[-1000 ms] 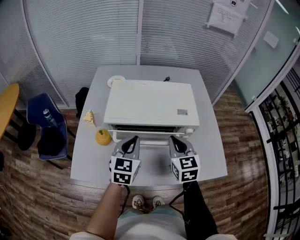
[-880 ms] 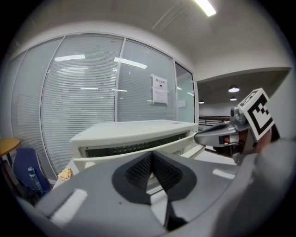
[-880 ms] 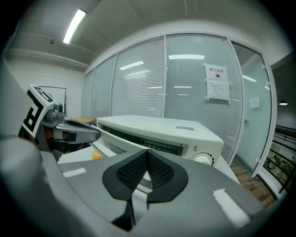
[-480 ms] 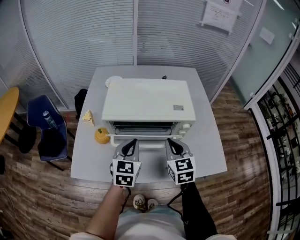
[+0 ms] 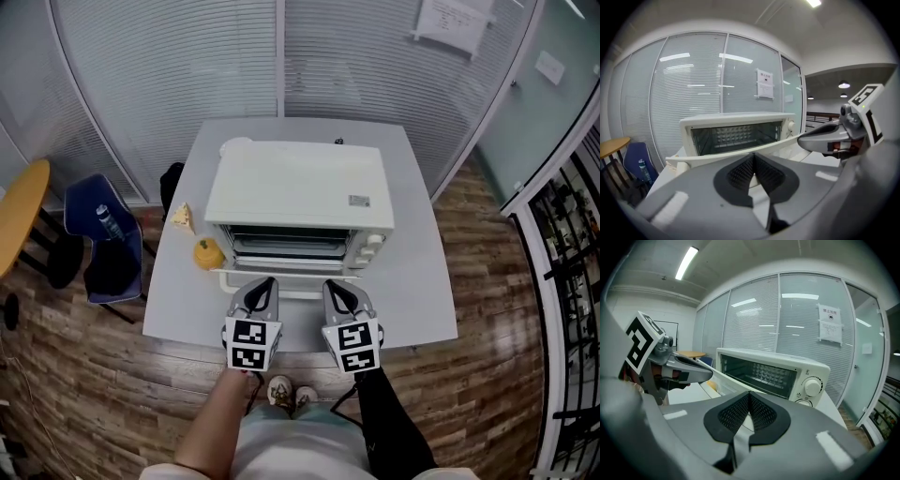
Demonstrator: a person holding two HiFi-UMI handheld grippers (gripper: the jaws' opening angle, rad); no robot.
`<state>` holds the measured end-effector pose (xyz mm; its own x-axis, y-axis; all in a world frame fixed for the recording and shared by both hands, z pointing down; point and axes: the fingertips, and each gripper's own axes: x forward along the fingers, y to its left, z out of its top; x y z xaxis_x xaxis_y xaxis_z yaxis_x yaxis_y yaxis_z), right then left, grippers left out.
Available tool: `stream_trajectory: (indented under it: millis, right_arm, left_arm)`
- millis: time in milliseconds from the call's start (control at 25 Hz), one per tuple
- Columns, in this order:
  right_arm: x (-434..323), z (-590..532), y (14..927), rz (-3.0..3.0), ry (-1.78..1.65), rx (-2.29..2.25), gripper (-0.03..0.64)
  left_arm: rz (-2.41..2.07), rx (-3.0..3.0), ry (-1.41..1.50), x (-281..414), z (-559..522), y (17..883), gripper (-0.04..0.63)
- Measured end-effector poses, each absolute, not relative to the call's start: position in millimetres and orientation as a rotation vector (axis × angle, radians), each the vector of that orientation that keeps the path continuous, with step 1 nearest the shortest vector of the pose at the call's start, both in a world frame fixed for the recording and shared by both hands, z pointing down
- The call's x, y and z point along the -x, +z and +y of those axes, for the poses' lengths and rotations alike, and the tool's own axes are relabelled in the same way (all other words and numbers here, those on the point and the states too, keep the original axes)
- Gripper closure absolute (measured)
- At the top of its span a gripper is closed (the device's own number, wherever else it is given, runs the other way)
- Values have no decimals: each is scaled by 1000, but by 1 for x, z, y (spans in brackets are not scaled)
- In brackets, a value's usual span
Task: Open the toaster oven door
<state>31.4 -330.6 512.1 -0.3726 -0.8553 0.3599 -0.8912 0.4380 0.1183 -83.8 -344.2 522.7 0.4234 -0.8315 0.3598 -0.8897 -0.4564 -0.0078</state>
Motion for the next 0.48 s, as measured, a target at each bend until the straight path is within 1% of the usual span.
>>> stream_trajectory:
  millis: [480]
  right_arm:
    - [-25,-294,543,-2329,158,-1450,615]
  left_arm:
    - [-1550,-2417,524,88,-309,554,538]
